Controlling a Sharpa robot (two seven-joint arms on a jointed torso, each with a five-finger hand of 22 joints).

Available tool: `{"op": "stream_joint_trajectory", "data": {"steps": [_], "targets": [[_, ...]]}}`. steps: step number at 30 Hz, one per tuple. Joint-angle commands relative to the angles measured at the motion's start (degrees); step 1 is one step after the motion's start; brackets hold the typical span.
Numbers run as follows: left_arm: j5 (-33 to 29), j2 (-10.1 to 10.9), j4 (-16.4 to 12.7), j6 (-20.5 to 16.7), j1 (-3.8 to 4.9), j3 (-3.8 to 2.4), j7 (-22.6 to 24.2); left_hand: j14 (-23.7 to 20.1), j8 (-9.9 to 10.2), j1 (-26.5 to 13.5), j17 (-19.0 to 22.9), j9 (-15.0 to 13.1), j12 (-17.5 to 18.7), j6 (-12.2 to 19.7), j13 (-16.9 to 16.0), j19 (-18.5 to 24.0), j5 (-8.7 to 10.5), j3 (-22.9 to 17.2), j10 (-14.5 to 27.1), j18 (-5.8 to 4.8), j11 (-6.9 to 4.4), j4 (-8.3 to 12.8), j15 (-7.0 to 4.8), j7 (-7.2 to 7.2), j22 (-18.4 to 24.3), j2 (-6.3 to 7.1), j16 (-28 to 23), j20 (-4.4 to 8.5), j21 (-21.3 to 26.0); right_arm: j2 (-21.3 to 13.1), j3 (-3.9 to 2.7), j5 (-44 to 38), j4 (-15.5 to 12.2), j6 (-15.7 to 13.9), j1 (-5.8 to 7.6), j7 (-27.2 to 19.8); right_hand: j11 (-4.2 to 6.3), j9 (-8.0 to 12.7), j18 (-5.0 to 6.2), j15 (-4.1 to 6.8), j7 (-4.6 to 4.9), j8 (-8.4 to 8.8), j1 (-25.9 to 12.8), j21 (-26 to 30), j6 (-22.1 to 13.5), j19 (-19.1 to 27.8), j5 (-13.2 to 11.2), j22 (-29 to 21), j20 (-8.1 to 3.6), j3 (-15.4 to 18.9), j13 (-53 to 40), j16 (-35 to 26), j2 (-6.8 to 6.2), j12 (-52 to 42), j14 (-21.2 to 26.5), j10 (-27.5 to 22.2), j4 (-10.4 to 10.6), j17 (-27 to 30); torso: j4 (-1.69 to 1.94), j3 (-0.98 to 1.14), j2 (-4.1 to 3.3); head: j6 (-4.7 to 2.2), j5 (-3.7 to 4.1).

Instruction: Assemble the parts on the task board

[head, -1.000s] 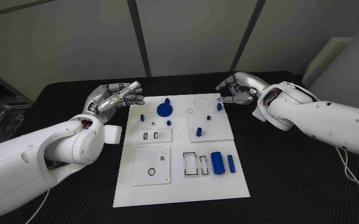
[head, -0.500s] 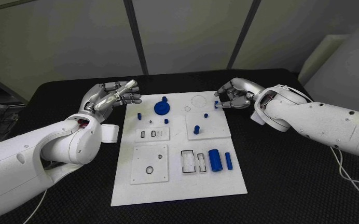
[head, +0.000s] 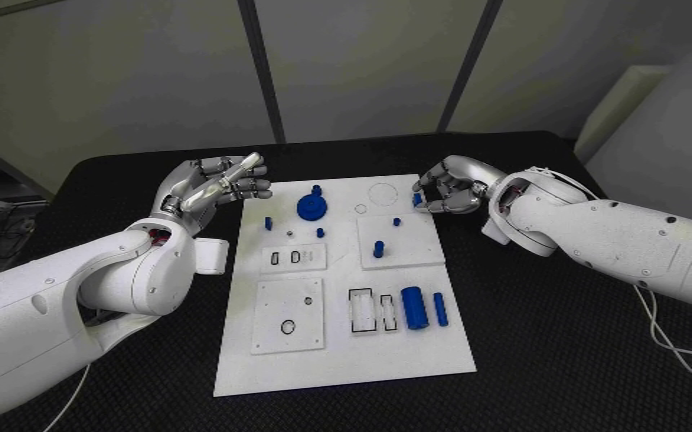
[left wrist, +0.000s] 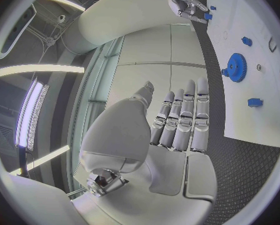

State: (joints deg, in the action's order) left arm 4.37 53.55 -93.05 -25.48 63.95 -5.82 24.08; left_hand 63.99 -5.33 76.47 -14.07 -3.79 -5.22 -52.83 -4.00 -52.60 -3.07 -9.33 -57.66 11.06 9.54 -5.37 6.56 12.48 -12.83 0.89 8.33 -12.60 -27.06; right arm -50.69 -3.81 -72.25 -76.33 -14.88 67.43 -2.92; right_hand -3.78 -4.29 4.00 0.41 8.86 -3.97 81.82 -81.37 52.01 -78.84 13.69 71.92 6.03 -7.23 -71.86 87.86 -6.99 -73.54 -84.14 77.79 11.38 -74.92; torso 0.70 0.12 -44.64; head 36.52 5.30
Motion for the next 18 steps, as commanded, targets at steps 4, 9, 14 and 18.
{"op": "stream_joint_trajectory", "data": {"steps": [4,9,14,18], "targets": [[0.3,-0.2,0.1,0.7,0.09,-0.05,0.4,0.3,0.3,0.1,-0.1,0.0,0.3,-0.2,0.1,0.4,-0.03,-0.1,-0.1,-0.74,0.24,0.3,0.07,0.19,-0.1,-0.4,-0.2,0.1,-0.2,0.6,-0.03,-0.1,0.6,0.1,-0.14,0.1,-0.17,-0.2,-0.21,-0.18,0.11,-0.25,0.7,0.1,0.6,0.2,0.4,0.2,0.04,-0.1,-0.4,0.0,0.65,-0.1,-4.8,0.2,-0.5,-10.2,-0.07,0.04,0.0,0.17,-0.07],[0.3,-0.2,0.1,0.7,0.09,-0.05,0.4,0.3,0.3,0.1,-0.1,0.0,0.3,-0.2,0.1,0.4,-0.03,-0.1,-0.1,-0.74,0.24,0.3,0.07,0.19,-0.1,-0.4,-0.2,0.1,-0.2,1.3,-0.03,-0.3,1.2,-0.3,-0.33,0.4,-0.24,-0.5,-0.23,-0.24,0.22,-0.97,1.2,0.0,2.1,0.2,0.0,0.3,0.09,-0.6,-0.8,0.0,1.93,-0.5,-4.8,0.5,-0.9,-10.3,0.03,-0.03,0.01,0.21,-0.02],[0.3,-0.2,0.1,0.7,0.09,-0.05,0.4,0.4,0.3,0.1,-0.1,0.0,0.3,-0.2,0.1,0.4,-0.03,-0.1,-0.1,-0.74,0.24,0.3,0.07,0.2,-0.1,-0.42,-0.3,0.09,-0.2,1.7,-0.03,-0.4,1.7,-0.7,-0.42,0.7,-0.29,-0.5,-0.26,-0.28,0.31,-1.16,1.5,0.0,2.6,0.1,-0.7,0.4,0.12,-0.9,-1.0,0.0,2.6,-0.7,-4.9,0.7,-1.3,-10.4,0.02,-0.01,0.02,0.25,0.04],[0.3,-0.2,0.1,0.7,0.09,-0.05,0.4,0.4,0.4,0.0,-0.1,0.0,0.3,-0.2,0.1,0.5,-0.03,-0.1,-0.1,-0.74,0.24,0.4,0.07,0.2,-0.1,-0.44,-0.3,0.09,-0.2,1.9,-0.03,-0.7,1.9,-0.7,-0.45,0.9,-0.33,-0.6,-0.27,-0.31,0.36,-1.3,1.7,-0.1,3.0,0.0,-0.8,0.5,0.14,-1.1,-1.1,0.1,2.91,-0.8,-4.9,0.7,-1.4,-10.4,0.01,0.0,-0.02,0.18,0.14]]}}
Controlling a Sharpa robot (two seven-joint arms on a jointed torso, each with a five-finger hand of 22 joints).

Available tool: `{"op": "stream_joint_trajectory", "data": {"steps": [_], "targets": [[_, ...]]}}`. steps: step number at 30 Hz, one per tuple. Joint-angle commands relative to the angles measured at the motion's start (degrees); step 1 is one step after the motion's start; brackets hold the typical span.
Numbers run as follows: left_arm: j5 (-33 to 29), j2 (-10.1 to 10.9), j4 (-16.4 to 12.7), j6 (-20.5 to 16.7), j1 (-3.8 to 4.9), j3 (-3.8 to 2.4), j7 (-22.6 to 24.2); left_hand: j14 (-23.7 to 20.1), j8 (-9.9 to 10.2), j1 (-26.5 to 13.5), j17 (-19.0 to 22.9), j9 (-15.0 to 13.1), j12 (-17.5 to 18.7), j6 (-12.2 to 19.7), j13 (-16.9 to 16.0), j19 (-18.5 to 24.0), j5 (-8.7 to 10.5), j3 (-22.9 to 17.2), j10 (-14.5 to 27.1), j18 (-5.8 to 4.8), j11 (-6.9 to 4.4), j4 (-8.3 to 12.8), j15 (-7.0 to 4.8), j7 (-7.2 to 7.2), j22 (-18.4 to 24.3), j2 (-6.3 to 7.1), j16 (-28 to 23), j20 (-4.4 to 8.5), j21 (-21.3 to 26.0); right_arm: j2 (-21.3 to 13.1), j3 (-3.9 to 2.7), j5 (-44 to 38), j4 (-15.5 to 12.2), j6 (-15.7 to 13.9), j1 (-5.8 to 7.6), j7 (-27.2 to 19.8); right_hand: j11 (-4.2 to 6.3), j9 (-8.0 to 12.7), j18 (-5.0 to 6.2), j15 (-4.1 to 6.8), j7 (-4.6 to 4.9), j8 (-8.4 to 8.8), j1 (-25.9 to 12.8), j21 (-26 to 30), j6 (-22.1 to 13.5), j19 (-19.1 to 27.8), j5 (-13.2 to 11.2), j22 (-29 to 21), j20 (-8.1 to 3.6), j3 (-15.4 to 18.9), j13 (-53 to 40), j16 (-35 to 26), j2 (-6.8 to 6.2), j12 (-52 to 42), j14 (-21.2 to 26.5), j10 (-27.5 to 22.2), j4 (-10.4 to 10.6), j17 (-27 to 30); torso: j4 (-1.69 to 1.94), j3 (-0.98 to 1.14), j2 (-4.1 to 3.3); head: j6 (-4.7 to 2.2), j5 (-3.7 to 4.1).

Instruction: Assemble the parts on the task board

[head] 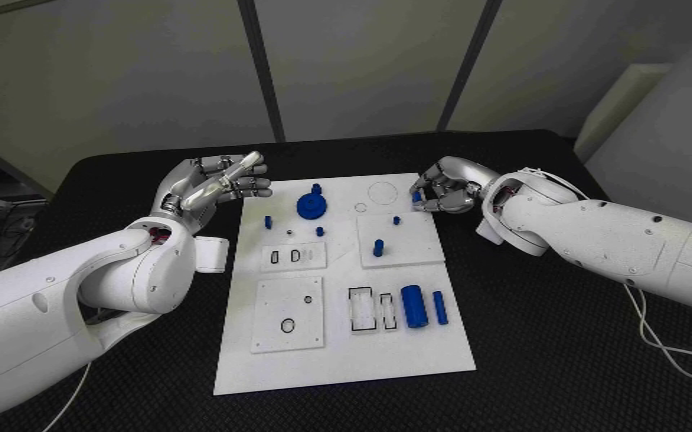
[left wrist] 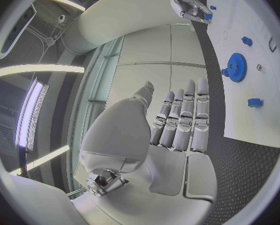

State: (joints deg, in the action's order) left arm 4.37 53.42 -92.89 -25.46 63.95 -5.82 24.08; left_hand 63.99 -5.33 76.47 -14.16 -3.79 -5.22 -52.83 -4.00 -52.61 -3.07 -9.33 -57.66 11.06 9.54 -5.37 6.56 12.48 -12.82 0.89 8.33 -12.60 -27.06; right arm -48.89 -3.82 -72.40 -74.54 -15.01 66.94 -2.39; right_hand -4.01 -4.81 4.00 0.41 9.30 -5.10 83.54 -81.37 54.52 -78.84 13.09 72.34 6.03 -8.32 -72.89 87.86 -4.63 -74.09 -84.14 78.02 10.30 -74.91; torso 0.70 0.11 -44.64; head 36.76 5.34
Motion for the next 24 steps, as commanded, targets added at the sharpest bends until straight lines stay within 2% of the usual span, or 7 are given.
{"op": "stream_joint_trajectory", "data": {"steps": [1,15,24], "targets": [[0.3,0.0,-0.1,0.7,0.09,-0.05,0.4,0.4,0.4,0.0,-0.1,0.0,0.3,-0.2,0.1,0.5,-0.03,-0.1,-0.1,-0.74,0.24,0.4,0.07,0.21,-0.1,-0.44,-0.3,0.09,-0.2,0.2,-0.02,-0.6,0.2,-0.6,0.03,0.4,-0.09,-0.1,-0.27,-0.31,-0.08,-0.18,0.0,-0.1,0.5,0.0,-0.2,0.1,0.14,0.0,-0.1,0.1,0.55,-0.2,-4.9,0.5,-0.3,-10.4,0.01,0.0,-0.02,-0.04,0.1],[0.3,-0.1,0.0,0.7,0.09,-0.05,0.4,0.4,0.4,0.0,-0.1,0.0,0.3,-0.2,0.1,0.5,-0.03,-0.1,-0.1,-0.74,0.24,0.4,0.07,0.21,-0.1,-0.44,-0.3,0.09,-0.2,0.6,-0.02,-0.8,0.9,-1.2,0.0,0.6,-0.1,-0.1,-0.28,-0.32,-0.07,-0.18,-0.1,-0.1,0.5,0.0,-0.3,0.1,0.15,0.0,-0.1,0.1,0.52,-0.2,-4.9,0.5,-0.4,-10.4,-0.01,0.07,0.02,0.32,-0.15],[0.3,-0.1,0.0,0.7,0.09,-0.05,0.4,0.4,0.4,0.0,-0.1,0.0,0.3,-0.2,0.1,0.5,-0.03,-0.1,-0.1,-0.74,0.24,0.4,0.07,0.21,-0.1,-0.44,-0.3,0.09,-0.2,0.6,-0.03,-0.8,1.1,-1.7,0.0,0.4,-0.07,-0.2,-0.29,-0.33,-0.15,-0.58,-0.2,-0.1,1.4,-0.1,-0.4,0.2,0.18,0.0,-0.3,0.1,0.75,-0.4,-4.9,0.6,-0.5,-10.6,0.0,0.07,0.01,0.45,0.02]]}}
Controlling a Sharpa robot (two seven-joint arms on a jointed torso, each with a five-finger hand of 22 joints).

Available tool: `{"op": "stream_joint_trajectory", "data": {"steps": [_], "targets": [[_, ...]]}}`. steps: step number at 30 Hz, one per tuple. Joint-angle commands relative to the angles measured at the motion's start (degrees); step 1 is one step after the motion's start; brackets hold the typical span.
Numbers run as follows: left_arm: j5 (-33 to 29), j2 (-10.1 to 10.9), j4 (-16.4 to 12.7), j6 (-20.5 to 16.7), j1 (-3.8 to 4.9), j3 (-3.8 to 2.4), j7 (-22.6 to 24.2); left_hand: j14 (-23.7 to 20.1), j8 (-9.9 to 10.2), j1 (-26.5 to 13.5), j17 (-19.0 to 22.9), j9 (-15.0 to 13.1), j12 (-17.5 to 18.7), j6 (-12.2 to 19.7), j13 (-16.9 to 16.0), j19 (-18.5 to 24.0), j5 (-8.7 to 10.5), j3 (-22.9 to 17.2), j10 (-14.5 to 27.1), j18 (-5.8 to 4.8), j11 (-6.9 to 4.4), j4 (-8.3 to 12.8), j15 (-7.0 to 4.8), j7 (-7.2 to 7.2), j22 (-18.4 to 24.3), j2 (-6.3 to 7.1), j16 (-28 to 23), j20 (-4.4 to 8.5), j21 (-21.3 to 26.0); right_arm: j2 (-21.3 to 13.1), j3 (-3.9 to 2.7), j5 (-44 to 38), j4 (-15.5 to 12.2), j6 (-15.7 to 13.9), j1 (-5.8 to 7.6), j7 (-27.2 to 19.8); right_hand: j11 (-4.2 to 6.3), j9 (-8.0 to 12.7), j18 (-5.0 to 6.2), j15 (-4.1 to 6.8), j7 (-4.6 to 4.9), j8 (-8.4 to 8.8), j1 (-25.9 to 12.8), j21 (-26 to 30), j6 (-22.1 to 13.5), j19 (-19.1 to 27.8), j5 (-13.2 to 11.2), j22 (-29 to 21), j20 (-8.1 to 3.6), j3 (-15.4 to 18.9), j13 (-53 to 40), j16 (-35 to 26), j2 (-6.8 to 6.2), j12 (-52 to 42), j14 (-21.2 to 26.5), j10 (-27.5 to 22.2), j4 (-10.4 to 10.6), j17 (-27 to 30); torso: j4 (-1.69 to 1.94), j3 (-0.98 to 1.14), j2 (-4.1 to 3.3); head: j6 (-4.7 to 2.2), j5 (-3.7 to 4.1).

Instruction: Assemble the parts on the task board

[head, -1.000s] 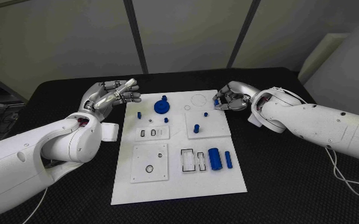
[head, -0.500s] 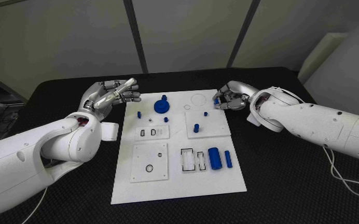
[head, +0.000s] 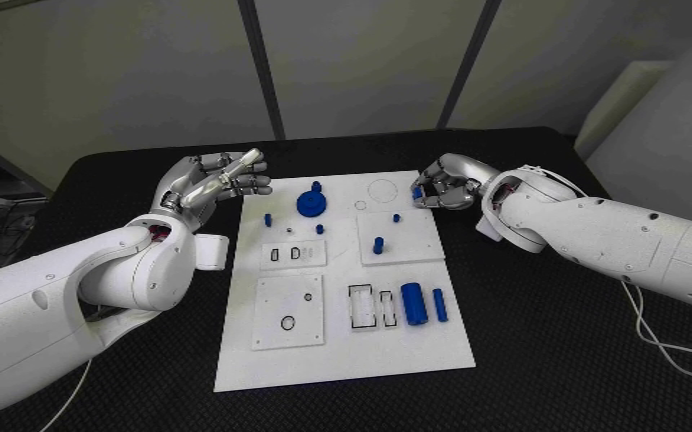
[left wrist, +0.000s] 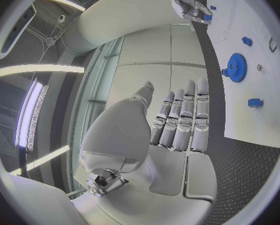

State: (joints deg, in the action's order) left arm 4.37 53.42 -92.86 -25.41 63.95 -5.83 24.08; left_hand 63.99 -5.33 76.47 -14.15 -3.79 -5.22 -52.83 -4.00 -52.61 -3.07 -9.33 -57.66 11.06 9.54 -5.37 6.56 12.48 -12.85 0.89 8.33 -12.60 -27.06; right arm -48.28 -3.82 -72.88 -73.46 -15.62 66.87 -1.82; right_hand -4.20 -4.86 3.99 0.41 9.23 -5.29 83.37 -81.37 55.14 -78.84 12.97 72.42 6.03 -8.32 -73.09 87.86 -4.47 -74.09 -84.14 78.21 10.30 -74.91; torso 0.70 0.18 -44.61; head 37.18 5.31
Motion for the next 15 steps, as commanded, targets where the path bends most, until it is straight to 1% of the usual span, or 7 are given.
{"op": "stream_joint_trajectory", "data": {"steps": [1,6,10,13,15], "targets": [[0.3,-0.1,-0.1,0.7,0.09,-0.05,0.4,0.4,0.4,0.0,-0.1,0.0,0.3,-0.2,0.1,0.5,-0.03,-0.1,-0.1,-0.74,0.24,0.4,0.07,0.2,-0.1,-0.44,-0.3,0.09,-0.2,0.0,-0.03,-0.3,0.0,-1.2,0.07,-0.3,0.2,-0.2,-0.29,-0.28,-0.2,-0.67,0.0,-0.2,1.3,-0.1,-0.3,0.2,0.17,-0.1,-0.2,0.1,0.71,-0.5,-4.9,0.5,-0.5,-10.6,0.01,0.0,-0.01,0.04,0.06],[0.3,0.0,-0.1,0.7,0.09,-0.05,0.4,0.4,0.4,0.0,-0.1,0.0,0.3,-0.2,0.1,0.5,-0.03,-0.1,-0.1,-0.74,0.24,0.4,0.07,0.2,-0.1,-0.44,-0.3,0.09,-0.2,0.0,-0.03,-0.3,-0.1,-2.2,0.07,-0.7,0.95,-0.8,-0.34,0.26,-1.15,-2.23,0.2,-0.3,4.2,-0.3,-0.2,0.6,-0.17,-0.5,-0.8,0.3,1.47,-1.1,-5.0,1.1,-1.0,-10.9,0.02,-0.02,-0.01,0.07,0.07],[0.3,0.0,-0.1,0.7,0.09,-0.05,0.4,0.4,0.4,0.0,-0.1,0.0,0.3,-0.2,0.1,0.5,-0.03,-0.1,-0.1,-0.74,0.24,0.4,0.07,0.2,-0.1,-0.44,-0.3,0.09,-0.2,0.1,-0.03,-0.3,-0.4,-3.5,0.06,-1.1,1.57,-1.1,-0.42,0.77,-1.89,-3.07,0.5,-0.5,5.7,-0.6,-0.1,1.0,-0.59,-1.0,-1.2,0.4,2.17,-1.4,-5.0,1.4,-1.4,-11.1,-0.02,0.01,0.02,0.09,0.03],[0.3,0.1,-0.1,0.7,0.09,-0.05,0.4,0.4,0.4,0.0,-0.1,0.0,0.3,-0.2,0.1,0.5,-0.03,-0.1,-0.1,-0.74,0.24,0.4,0.07,0.2,-0.1,-0.44,-0.3,0.09,-0.2,-0.1,-0.04,-0.3,-0.8,-4.4,0.07,-1.1,2.1,-1.4,-0.46,1.23,-2.51,-3.83,0.9,-0.6,7.0,-0.7,-0.8,1.2,-1.01,-1.5,-1.4,0.4,2.73,-1.6,-5.1,1.7,-1.9,-11.3,-0.08,0.06,0.03,0.12,-0.11],[0.3,0.2,-0.1,0.7,0.09,-0.05,0.4,0.4,0.4,0.0,-0.1,0.0,0.3,-0.2,0.1,0.5,-0.03,-0.1,-0.1,-0.74,0.24,0.4,0.07,0.2,-0.1,-0.44,-0.3,0.09,-0.2,-0.4,-0.04,-0.4,-1.4,-4.9,0.08,-1.0,2.25,-1.5,-0.49,1.37,-2.67,-4.01,0.8,-0.7,7.3,-0.8,-1.1,1.3,-1.17,-1.5,-1.5,0.5,2.79,-1.7,-5.1,1.8,-2.0,-11.4,-0.13,0.02,0.04,0.17,-0.08]]}}
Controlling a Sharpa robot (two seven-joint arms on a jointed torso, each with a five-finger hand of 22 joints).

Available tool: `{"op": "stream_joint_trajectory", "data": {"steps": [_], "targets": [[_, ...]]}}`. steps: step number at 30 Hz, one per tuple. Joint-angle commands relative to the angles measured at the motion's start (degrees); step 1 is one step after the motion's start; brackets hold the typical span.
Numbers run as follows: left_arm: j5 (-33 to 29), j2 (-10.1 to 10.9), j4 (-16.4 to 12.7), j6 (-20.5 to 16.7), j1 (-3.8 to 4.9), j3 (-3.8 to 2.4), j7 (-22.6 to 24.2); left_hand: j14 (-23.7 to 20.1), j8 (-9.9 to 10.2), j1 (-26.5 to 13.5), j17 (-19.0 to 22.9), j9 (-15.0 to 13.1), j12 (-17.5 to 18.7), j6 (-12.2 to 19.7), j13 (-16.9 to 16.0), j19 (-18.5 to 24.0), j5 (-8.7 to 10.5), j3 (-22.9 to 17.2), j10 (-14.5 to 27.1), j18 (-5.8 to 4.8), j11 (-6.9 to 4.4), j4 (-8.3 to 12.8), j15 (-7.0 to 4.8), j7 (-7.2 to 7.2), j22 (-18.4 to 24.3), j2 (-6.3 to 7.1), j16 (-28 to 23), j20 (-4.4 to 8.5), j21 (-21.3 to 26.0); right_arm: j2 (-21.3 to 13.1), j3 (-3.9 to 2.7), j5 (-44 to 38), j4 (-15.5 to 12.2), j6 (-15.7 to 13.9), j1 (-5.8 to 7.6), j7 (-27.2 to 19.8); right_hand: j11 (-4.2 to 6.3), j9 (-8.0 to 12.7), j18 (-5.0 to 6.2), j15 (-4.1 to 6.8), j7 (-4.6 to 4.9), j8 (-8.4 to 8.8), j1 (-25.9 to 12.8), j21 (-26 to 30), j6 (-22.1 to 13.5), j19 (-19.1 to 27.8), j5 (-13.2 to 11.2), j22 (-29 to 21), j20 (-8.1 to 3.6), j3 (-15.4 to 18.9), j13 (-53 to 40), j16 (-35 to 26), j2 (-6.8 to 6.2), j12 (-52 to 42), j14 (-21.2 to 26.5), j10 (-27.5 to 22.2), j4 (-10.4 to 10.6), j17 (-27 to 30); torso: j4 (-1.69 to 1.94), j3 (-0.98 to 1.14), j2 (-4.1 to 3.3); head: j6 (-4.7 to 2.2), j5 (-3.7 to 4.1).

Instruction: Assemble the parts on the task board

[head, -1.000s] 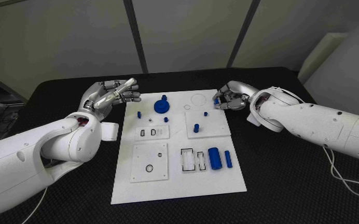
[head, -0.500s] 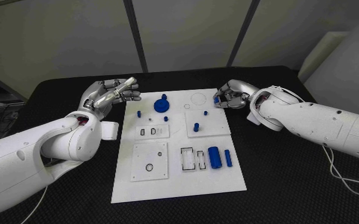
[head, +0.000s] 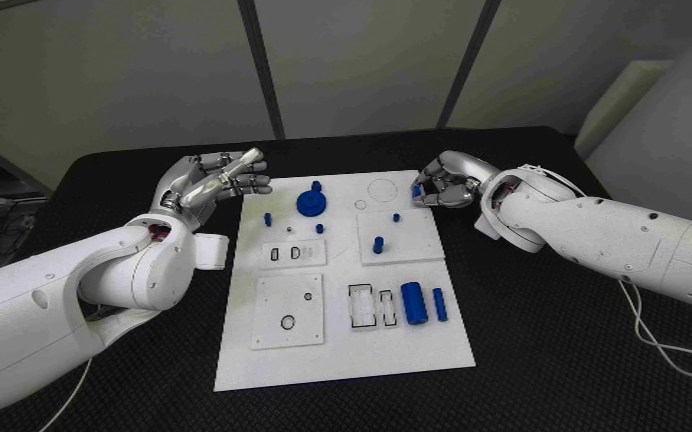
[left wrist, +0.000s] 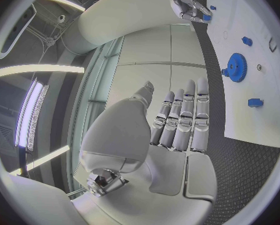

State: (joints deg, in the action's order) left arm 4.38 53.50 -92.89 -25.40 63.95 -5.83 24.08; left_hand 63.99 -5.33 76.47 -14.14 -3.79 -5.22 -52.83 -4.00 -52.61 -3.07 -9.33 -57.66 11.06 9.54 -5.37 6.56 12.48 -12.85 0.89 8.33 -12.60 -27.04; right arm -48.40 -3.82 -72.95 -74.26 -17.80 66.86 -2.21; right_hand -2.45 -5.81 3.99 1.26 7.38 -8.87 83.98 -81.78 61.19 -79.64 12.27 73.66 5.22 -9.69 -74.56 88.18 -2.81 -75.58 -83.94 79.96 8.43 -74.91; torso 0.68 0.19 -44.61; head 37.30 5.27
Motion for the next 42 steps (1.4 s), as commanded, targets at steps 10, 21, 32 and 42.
{"op": "stream_joint_trajectory", "data": {"steps": [10,21,32,42], "targets": [[0.3,0.5,-0.1,0.5,0.1,-0.05,0.4,0.4,0.4,0.0,-0.1,0.0,0.3,-0.2,0.1,0.5,-0.03,-0.1,-0.1,-0.74,0.24,0.4,0.07,0.21,-0.1,-0.44,-0.3,0.09,-0.2,-1.7,-0.12,-2.2,-8.2,-4.6,0.29,4.1,0.68,-0.6,-0.53,0.74,-0.98,-0.56,-0.5,-0.4,1.4,-0.1,-1.0,0.2,-0.65,0.0,-0.1,0.2,1.01,-0.2,-5.3,0.1,-0.1,-11.5,-0.01,-0.09,0.16,-0.12,-0.26],[0.3,0.3,0.5,0.5,0.11,-0.05,0.4,0.4,0.4,-0.2,-0.2,0.0,0.4,-0.2,0.1,0.6,-0.03,-0.1,-0.1,-0.74,0.26,0.4,0.09,0.23,-0.1,-0.5,-0.4,0.07,-0.3,4.6,-0.2,-7.0,-14.1,-3.8,0.64,9.8,0.7,-0.6,-0.52,0.77,-0.99,-0.54,-0.8,-0.3,1.3,-0.1,-1.2,0.2,-0.7,0.0,0.0,0.2,0.99,-0.1,-5.3,0.1,0.0,-11.5,0.27,-0.29,0.34,0.16,-2.3],[0.3,-0.1,0.9,0.7,0.11,-0.05,0.4,0.4,0.4,-0.2,-0.2,0.0,0.4,-0.2,0.1,0.6,-0.03,-0.1,-0.1,-0.74,0.26,0.4,0.09,0.23,-0.1,-0.5,-0.4,0.07,-0.3,12.5,-0.15,-12.5,-12.1,0.8,0.48,12.6,0.7,-0.6,-0.4,0.82,-0.96,-0.42,-2.0,0.0,1.1,0.3,-1.5,-0.5,-0.82,0.6,1.1,0.0,0.24,1.0,-5.2,-0.6,0.3,-11.0,0.24,-0.31,0.2,0.65,-4.07],[0.3,-0.2,1.5,0.7,0.11,-0.05,0.2,0.4,0.5,-0.2,-0.2,0.0,0.4,-0.2,0.1,0.6,-0.03,-0.2,-0.1,-0.74,0.25,0.4,0.09,0.21,-0.1,-0.52,-0.4,0.07,-0.3,15.3,-0.09,-17.8,-11.8,4.0,-0.39,14.7,0.7,-0.6,-0.38,0.82,-0.96,-0.41,-2.2,0.1,1.1,0.4,-1.5,-0.5,-0.83,0.8,1.4,0.0,-0.1,1.5,-5.2,-0.9,0.3,-11.1,0.18,-0.18,0.26,1.22,-6.72]]}}
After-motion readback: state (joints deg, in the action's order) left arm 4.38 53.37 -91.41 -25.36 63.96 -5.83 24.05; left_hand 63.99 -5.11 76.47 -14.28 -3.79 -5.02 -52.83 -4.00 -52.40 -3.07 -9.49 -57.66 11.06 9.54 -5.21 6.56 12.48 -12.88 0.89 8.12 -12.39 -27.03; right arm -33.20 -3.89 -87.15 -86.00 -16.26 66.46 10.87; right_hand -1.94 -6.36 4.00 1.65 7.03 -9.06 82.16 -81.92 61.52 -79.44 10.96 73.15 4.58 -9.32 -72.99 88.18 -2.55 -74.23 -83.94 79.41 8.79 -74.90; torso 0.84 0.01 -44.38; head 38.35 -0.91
